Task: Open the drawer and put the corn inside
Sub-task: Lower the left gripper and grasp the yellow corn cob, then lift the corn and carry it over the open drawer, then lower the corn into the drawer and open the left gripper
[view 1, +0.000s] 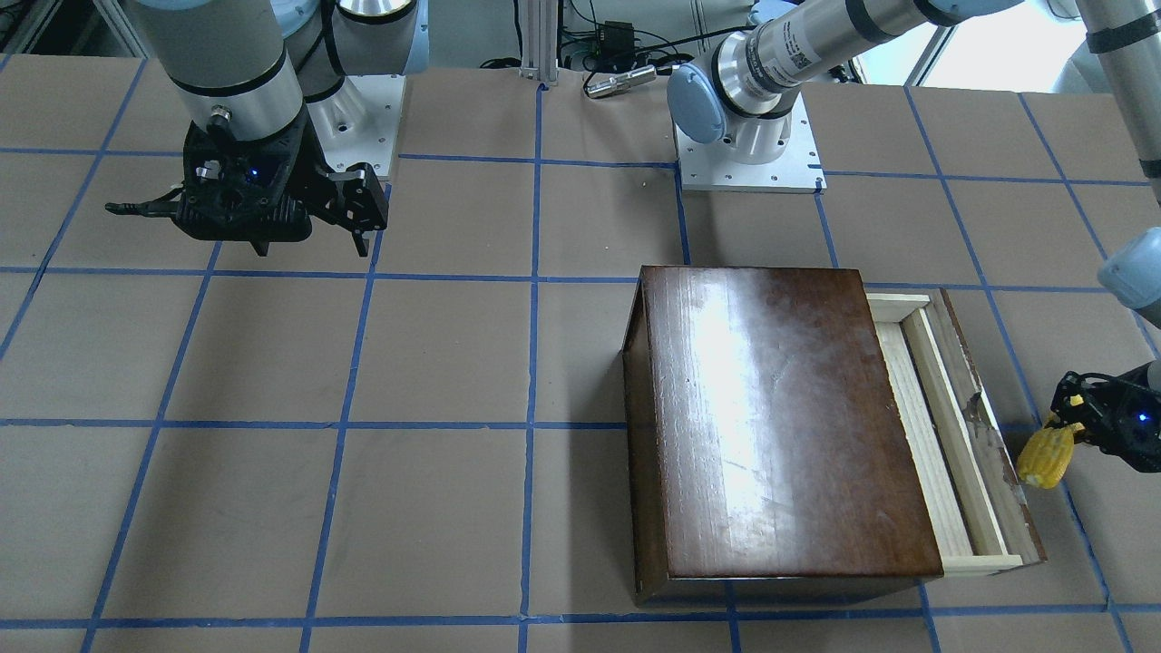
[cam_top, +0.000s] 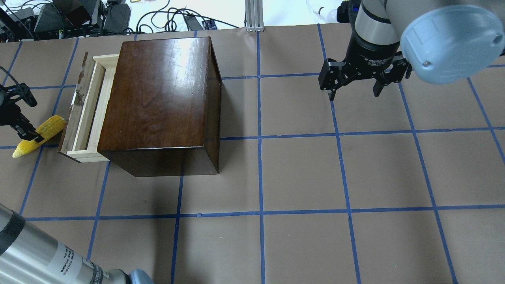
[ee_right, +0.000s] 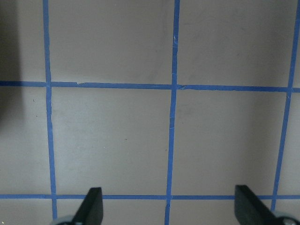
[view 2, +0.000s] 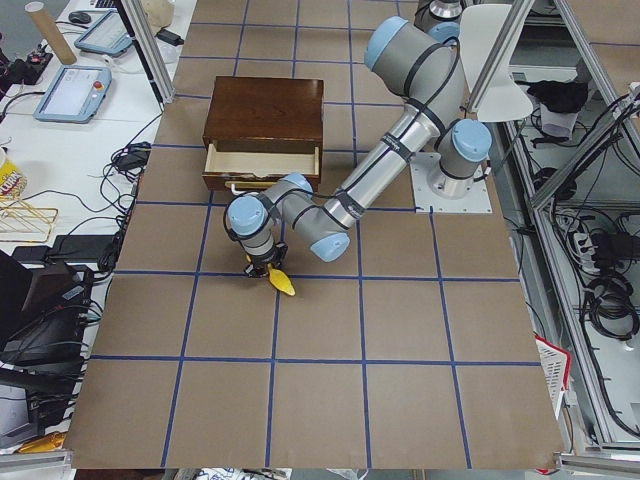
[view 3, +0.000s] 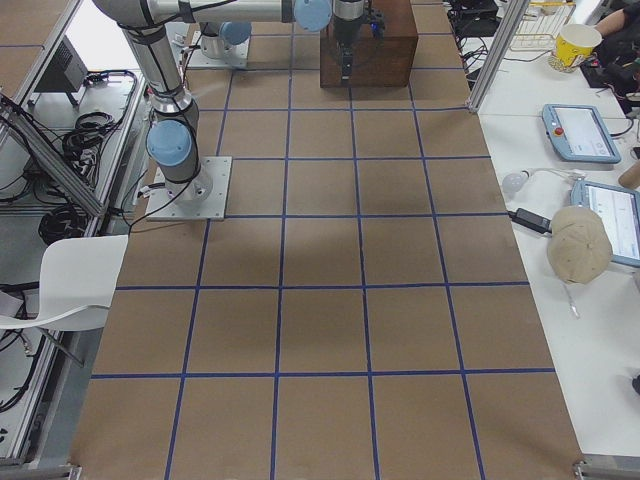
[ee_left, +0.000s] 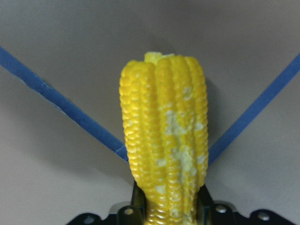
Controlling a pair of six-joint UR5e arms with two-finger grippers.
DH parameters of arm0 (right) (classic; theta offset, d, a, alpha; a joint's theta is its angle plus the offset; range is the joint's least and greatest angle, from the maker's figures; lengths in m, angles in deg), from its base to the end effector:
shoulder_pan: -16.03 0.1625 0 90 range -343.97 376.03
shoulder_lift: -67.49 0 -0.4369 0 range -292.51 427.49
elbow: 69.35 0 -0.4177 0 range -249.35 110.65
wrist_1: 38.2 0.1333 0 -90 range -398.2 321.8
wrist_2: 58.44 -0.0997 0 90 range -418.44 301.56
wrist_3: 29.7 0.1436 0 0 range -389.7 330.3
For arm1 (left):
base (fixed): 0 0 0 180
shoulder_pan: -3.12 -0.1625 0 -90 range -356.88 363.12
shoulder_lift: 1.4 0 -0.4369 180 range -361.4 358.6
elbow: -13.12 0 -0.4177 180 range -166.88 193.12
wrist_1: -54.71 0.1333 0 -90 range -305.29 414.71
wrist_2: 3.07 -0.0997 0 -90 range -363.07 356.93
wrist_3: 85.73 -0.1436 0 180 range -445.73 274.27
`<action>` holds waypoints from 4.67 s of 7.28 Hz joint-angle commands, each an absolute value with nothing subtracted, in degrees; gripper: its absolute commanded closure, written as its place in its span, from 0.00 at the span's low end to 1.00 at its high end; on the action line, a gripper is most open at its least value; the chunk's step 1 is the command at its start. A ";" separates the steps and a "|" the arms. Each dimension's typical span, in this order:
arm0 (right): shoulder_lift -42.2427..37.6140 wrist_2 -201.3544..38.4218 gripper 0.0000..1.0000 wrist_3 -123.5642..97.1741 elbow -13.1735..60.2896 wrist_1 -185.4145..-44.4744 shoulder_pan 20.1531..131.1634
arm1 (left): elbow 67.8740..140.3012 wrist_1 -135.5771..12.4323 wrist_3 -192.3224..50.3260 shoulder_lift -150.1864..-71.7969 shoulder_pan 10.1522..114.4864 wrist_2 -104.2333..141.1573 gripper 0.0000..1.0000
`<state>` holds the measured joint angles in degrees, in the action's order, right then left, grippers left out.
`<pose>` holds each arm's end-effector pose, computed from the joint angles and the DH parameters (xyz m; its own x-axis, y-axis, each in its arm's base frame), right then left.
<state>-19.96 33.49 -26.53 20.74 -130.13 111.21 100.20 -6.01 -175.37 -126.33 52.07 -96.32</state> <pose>0.1762 -0.5208 0.4350 -0.9988 -0.0354 0.0343 -0.0351 0.9993 0.0105 0.3634 -0.6079 0.1513 -0.6607 0.7492 0.0473 0.7506 0.6583 0.0569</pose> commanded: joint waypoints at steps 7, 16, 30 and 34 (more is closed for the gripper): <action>-19.96 33.49 0.00 -26.53 20.74 -130.13 111.21 | 99.34 -9.45 -165.75 -110.67 57.33 -94.21 1.00; -19.96 33.49 0.00 -26.53 20.74 -130.13 111.21 | 98.02 -21.66 -115.19 -106.60 73.34 -93.17 1.00; -19.96 33.49 0.00 -26.53 20.74 -130.13 111.21 | 101.37 -27.02 -112.45 -105.82 72.82 -91.49 0.14; -19.96 33.49 0.00 -26.53 20.74 -130.13 111.21 | 100.92 -27.21 -112.45 -104.76 73.26 -91.49 0.13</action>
